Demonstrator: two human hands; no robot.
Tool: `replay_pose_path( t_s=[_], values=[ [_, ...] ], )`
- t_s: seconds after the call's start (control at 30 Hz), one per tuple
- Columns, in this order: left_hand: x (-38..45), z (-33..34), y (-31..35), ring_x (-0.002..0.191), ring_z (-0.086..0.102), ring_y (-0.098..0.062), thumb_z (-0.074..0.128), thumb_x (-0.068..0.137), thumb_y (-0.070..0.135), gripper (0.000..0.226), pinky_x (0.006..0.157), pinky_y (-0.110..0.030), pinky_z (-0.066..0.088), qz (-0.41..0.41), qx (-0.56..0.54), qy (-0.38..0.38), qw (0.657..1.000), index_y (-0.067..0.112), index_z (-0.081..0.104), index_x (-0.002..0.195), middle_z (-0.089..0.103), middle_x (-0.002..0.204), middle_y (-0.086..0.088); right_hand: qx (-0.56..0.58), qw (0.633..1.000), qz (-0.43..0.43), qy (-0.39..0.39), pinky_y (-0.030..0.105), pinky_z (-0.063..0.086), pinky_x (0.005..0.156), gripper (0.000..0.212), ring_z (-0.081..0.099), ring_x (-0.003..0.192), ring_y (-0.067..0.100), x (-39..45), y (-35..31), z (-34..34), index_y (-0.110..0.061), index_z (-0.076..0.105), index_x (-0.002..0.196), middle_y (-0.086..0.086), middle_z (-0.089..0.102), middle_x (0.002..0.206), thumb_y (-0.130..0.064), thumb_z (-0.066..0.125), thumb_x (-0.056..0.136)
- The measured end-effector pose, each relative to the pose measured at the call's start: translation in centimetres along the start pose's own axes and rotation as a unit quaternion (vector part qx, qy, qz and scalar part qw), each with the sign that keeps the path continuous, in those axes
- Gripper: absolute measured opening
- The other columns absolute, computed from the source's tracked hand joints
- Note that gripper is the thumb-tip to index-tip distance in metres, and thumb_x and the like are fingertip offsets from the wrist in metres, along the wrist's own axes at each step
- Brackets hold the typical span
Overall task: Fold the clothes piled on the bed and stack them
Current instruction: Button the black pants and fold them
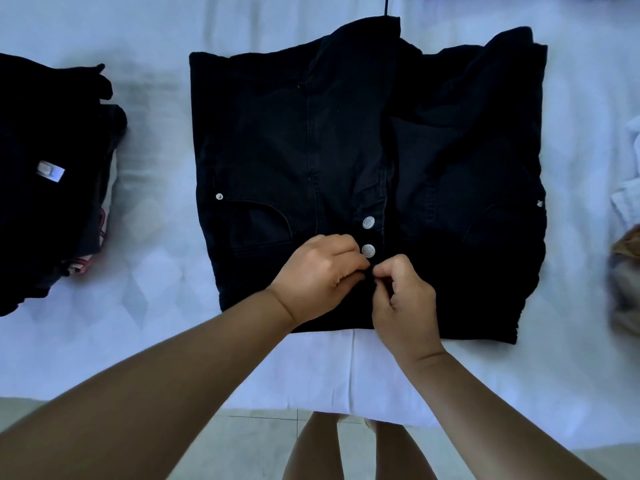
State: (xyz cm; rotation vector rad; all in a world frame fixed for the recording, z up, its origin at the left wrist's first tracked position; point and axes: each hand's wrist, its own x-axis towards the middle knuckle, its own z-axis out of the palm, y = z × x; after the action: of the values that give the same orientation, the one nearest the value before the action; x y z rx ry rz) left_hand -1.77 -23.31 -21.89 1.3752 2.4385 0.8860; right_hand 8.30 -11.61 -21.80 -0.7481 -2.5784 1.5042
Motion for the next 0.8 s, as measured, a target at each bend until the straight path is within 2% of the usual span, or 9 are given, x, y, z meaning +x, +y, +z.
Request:
replay_pose_path(
  t_s=[0.1,0.23,0.37,0.5,0.57,0.67,0.8],
  values=[
    [0.4,0.1,-0.8,0.064,0.056,-0.021,0.054,0.086,0.018,0.02,0.059,-0.031,0.043,0.059,0.065,-0.016,0.996,0.008,0.071,0.085,0.062,0.077,-0.005,0.056,0.997,0.06,-0.013,0.012,0.036,0.049,0.022,0.049,0.053,0.002,0.3,-0.9,-0.5,-0.018,0.044,0.084,-0.01,0.047,0.061,0.002,0.05,0.088],
    [0.4,0.4,-0.8,0.059,0.056,-0.024,0.05,0.089,0.016,0.025,0.055,-0.035,0.049,0.05,0.053,-0.007,0.997,0.003,0.069,0.079,0.061,0.072,-0.008,0.087,0.991,0.102,-0.023,0.021,0.042,0.05,0.019,0.05,0.056,0.004,0.9,-1.8,-0.6,-0.021,0.043,0.089,-0.005,0.053,0.066,-0.013,0.06,0.087],
    [0.3,0.6,-0.9,0.06,0.058,-0.025,0.051,0.088,0.016,0.024,0.057,-0.035,0.051,0.044,0.04,-0.005,0.998,0.003,0.071,0.083,0.062,0.072,-0.008,0.06,0.989,0.132,-0.005,0.03,0.047,0.059,0.025,0.05,0.058,0.006,1.3,-2.1,0.0,-0.017,0.043,0.098,-0.005,0.051,0.07,-0.002,0.058,0.083],
    [0.5,0.1,-1.5,0.061,0.06,-0.025,0.05,0.089,0.013,0.024,0.057,-0.034,0.052,0.091,0.041,-0.025,0.995,0.002,0.072,0.09,0.065,0.077,-0.01,0.055,0.982,0.175,0.05,0.033,0.047,0.065,0.03,0.047,0.062,0.009,2.0,-2.4,1.2,-0.017,0.041,0.098,-0.006,0.046,0.071,0.001,0.056,0.08],
    [0.9,-0.4,-2.0,0.066,0.062,-0.025,0.051,0.089,0.015,0.025,0.06,-0.033,0.053,0.127,0.042,-0.045,0.99,0.002,0.072,0.093,0.066,0.082,-0.01,0.074,0.979,0.181,0.055,0.03,0.046,0.065,0.03,0.047,0.062,0.006,1.9,-2.3,1.5,-0.018,0.042,0.098,-0.006,0.047,0.072,0.002,0.056,0.08],
    [1.8,-0.8,-2.5,0.067,0.06,-0.024,0.05,0.091,0.02,0.027,0.06,-0.033,0.049,0.186,0.078,-0.064,0.977,0.004,0.072,0.089,0.066,0.082,-0.009,0.095,0.981,0.162,0.037,0.019,0.043,0.058,0.029,0.048,0.059,0.001,1.4,-1.7,1.3,-0.019,0.043,0.097,-0.007,0.048,0.073,0.002,0.055,0.082],
    [2.8,-0.7,-2.8,0.061,0.058,-0.021,0.043,0.088,0.023,0.031,0.057,-0.03,0.048,0.249,0.172,-0.09,0.949,0.006,0.068,0.077,0.064,0.075,-0.005,0.062,0.995,0.08,-0.014,0.011,0.043,0.063,0.03,0.054,0.072,0.001,0.9,-0.8,0.5,-0.024,0.042,0.101,-0.008,0.056,0.079,-0.002,0.056,0.085]
  ],
)
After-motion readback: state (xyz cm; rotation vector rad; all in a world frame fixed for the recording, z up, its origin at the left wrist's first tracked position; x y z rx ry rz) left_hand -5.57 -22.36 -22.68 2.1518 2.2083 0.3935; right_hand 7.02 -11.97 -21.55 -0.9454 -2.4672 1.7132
